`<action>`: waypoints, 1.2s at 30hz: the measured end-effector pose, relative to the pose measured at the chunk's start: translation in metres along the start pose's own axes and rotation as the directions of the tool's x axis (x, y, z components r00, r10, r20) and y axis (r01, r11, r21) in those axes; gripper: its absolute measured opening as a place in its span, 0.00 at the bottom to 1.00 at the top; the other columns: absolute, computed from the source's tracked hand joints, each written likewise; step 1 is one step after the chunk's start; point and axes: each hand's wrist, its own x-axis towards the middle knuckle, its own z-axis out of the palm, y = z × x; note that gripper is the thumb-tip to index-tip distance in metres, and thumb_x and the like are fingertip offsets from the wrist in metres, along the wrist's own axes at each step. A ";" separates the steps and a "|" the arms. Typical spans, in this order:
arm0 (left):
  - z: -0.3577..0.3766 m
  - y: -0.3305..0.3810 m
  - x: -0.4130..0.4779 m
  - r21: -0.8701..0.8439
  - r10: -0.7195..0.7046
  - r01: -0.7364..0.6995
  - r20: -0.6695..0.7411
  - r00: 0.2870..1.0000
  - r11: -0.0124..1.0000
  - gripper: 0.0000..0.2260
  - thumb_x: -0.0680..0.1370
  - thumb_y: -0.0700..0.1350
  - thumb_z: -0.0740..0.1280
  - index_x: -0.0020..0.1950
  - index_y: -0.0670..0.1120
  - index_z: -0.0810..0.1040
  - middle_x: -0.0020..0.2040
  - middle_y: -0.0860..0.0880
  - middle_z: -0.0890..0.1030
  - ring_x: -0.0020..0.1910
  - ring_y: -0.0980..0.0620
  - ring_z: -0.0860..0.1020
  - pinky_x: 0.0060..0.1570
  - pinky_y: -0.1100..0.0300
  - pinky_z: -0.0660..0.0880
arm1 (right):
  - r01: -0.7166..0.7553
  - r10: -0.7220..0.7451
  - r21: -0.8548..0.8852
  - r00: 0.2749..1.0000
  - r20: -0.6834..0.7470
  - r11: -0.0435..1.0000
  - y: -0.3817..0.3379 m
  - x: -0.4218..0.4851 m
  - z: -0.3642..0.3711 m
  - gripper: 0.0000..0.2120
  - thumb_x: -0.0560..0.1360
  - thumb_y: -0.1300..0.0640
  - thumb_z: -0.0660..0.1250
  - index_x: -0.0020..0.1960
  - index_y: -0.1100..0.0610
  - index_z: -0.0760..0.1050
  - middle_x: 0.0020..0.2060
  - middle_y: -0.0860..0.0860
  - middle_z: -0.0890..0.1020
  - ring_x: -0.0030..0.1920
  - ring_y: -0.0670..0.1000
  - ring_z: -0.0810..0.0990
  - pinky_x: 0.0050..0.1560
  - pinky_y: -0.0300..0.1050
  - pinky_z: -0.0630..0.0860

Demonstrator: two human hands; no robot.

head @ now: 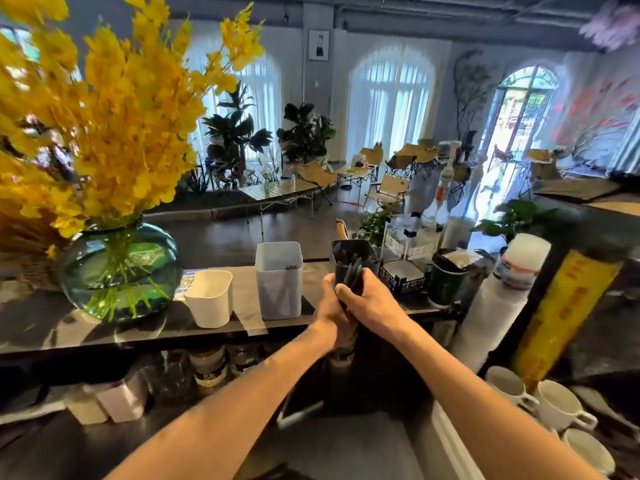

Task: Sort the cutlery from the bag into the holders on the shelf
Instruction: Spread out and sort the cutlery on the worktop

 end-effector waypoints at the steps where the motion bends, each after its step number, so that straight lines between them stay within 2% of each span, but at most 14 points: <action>1: 0.001 0.013 0.007 -0.070 0.023 -0.026 -0.038 0.999 0.997 0.25 0.81 0.63 0.57 0.65 0.46 0.77 0.57 0.43 0.81 0.56 0.46 0.78 0.57 0.52 0.76 | 0.007 -0.007 -0.020 1.000 0.000 1.000 -0.004 0.009 -0.006 0.17 0.78 0.45 0.69 0.60 0.55 0.72 0.50 0.50 0.82 0.51 0.49 0.81 0.49 0.42 0.78; 3: 0.003 0.030 0.021 -0.009 0.093 -0.094 -0.050 0.994 0.996 0.23 0.80 0.64 0.58 0.64 0.49 0.75 0.55 0.46 0.80 0.57 0.48 0.78 0.64 0.50 0.74 | 0.022 -0.023 -0.044 1.000 -0.011 0.999 -0.011 0.028 -0.018 0.16 0.78 0.47 0.70 0.58 0.55 0.72 0.48 0.50 0.82 0.49 0.50 0.81 0.43 0.38 0.75; 4: 0.002 0.032 0.031 0.045 0.141 -0.139 -0.050 0.989 0.989 0.24 0.79 0.65 0.58 0.66 0.50 0.73 0.55 0.47 0.80 0.55 0.48 0.78 0.62 0.51 0.75 | 0.037 -0.038 -0.054 0.999 -0.023 0.998 -0.013 0.036 -0.024 0.14 0.79 0.49 0.70 0.57 0.56 0.72 0.47 0.51 0.82 0.49 0.51 0.81 0.43 0.40 0.76; 7: 0.003 0.055 0.058 0.030 0.068 -0.067 -0.055 0.996 0.997 0.21 0.84 0.62 0.53 0.66 0.50 0.74 0.53 0.42 0.80 0.50 0.45 0.79 0.51 0.52 0.78 | 0.084 -0.088 -0.056 0.994 -0.066 0.995 -0.021 0.062 -0.042 0.11 0.81 0.52 0.68 0.58 0.58 0.72 0.47 0.52 0.82 0.49 0.53 0.82 0.53 0.52 0.80; 10: -0.003 0.074 0.083 -0.012 0.092 -0.092 0.039 0.995 0.996 0.12 0.83 0.51 0.64 0.65 0.49 0.72 0.58 0.39 0.80 0.50 0.46 0.79 0.49 0.55 0.78 | 0.126 -0.124 0.007 0.982 -0.145 0.992 -0.030 0.083 -0.063 0.10 0.83 0.53 0.64 0.59 0.58 0.71 0.48 0.53 0.82 0.50 0.53 0.82 0.57 0.57 0.81; 11: -0.005 0.080 0.091 -0.085 0.091 -0.083 0.094 0.991 0.993 0.17 0.81 0.43 0.68 0.68 0.47 0.69 0.56 0.41 0.79 0.50 0.48 0.78 0.48 0.59 0.79 | 0.147 -0.141 0.023 0.973 -0.184 0.989 -0.033 0.090 -0.070 0.08 0.83 0.53 0.64 0.58 0.57 0.70 0.48 0.53 0.81 0.51 0.53 0.82 0.58 0.57 0.80; 13: -0.013 0.085 0.104 -0.031 0.099 -0.096 0.145 0.984 0.995 0.25 0.76 0.32 0.72 0.70 0.42 0.67 0.49 0.48 0.76 0.51 0.49 0.77 0.50 0.61 0.78 | 0.188 -0.171 0.050 0.955 -0.242 0.981 -0.040 0.100 -0.082 0.07 0.84 0.54 0.63 0.58 0.56 0.70 0.48 0.52 0.81 0.52 0.52 0.81 0.57 0.53 0.80; 15: -0.019 0.087 0.116 0.051 0.100 -0.109 0.152 0.983 0.993 0.25 0.73 0.33 0.76 0.66 0.41 0.70 0.49 0.50 0.77 0.52 0.50 0.77 0.56 0.58 0.77 | 0.228 -0.201 0.062 0.935 -0.293 0.972 -0.046 0.108 -0.091 0.05 0.84 0.56 0.62 0.58 0.56 0.69 0.48 0.50 0.80 0.51 0.50 0.80 0.52 0.44 0.79; 19: -0.032 0.071 0.138 0.114 0.122 -0.133 0.099 0.988 0.985 0.23 0.72 0.32 0.76 0.64 0.39 0.73 0.52 0.48 0.77 0.48 0.56 0.78 0.45 0.71 0.76 | 0.290 -0.264 0.043 0.915 -0.307 0.956 -0.047 0.127 -0.102 0.04 0.84 0.56 0.61 0.58 0.54 0.68 0.49 0.49 0.79 0.50 0.44 0.79 0.45 0.36 0.74; 21: -0.034 0.062 0.147 0.189 0.123 -0.134 0.072 0.990 0.973 0.24 0.73 0.28 0.72 0.67 0.38 0.73 0.55 0.46 0.76 0.50 0.60 0.76 0.49 0.69 0.76 | 0.272 -0.262 0.000 0.925 -0.276 0.962 -0.041 0.138 -0.099 0.06 0.84 0.55 0.61 0.59 0.55 0.69 0.50 0.51 0.80 0.51 0.47 0.80 0.48 0.37 0.75; 24: -0.034 0.053 0.148 0.306 0.048 -0.081 0.111 0.993 0.949 0.26 0.73 0.29 0.69 0.69 0.44 0.72 0.65 0.45 0.73 0.62 0.52 0.73 0.64 0.57 0.74 | 0.244 -0.253 -0.072 0.944 -0.211 0.967 -0.026 0.152 -0.088 0.06 0.84 0.55 0.62 0.60 0.54 0.70 0.52 0.52 0.82 0.53 0.52 0.81 0.56 0.50 0.79; 28: -0.029 0.043 0.153 0.410 -0.062 -0.008 0.158 0.985 0.912 0.32 0.70 0.38 0.73 0.72 0.50 0.69 0.69 0.47 0.71 0.68 0.47 0.72 0.70 0.51 0.71 | 0.207 -0.227 -0.129 0.961 -0.159 0.970 0.000 0.167 -0.069 0.08 0.83 0.54 0.64 0.60 0.54 0.71 0.51 0.50 0.81 0.53 0.52 0.81 0.59 0.53 0.79; 32: -0.025 0.036 0.158 0.492 -0.148 0.038 0.187 0.971 0.870 0.39 0.65 0.47 0.71 0.75 0.51 0.64 0.70 0.47 0.71 0.68 0.44 0.72 0.69 0.45 0.72 | 0.150 -0.162 -0.117 0.981 -0.105 0.982 0.019 0.174 -0.055 0.10 0.82 0.53 0.66 0.62 0.56 0.74 0.54 0.52 0.81 0.55 0.53 0.79 0.57 0.49 0.75; 36: -0.025 0.034 0.157 0.500 -0.165 0.046 0.197 0.967 0.865 0.36 0.66 0.46 0.69 0.74 0.51 0.64 0.68 0.47 0.70 0.65 0.44 0.72 0.66 0.46 0.74 | 0.104 -0.098 -0.198 0.994 0.040 0.975 0.033 0.182 -0.048 0.10 0.81 0.54 0.67 0.62 0.52 0.77 0.56 0.50 0.82 0.59 0.52 0.80 0.63 0.52 0.76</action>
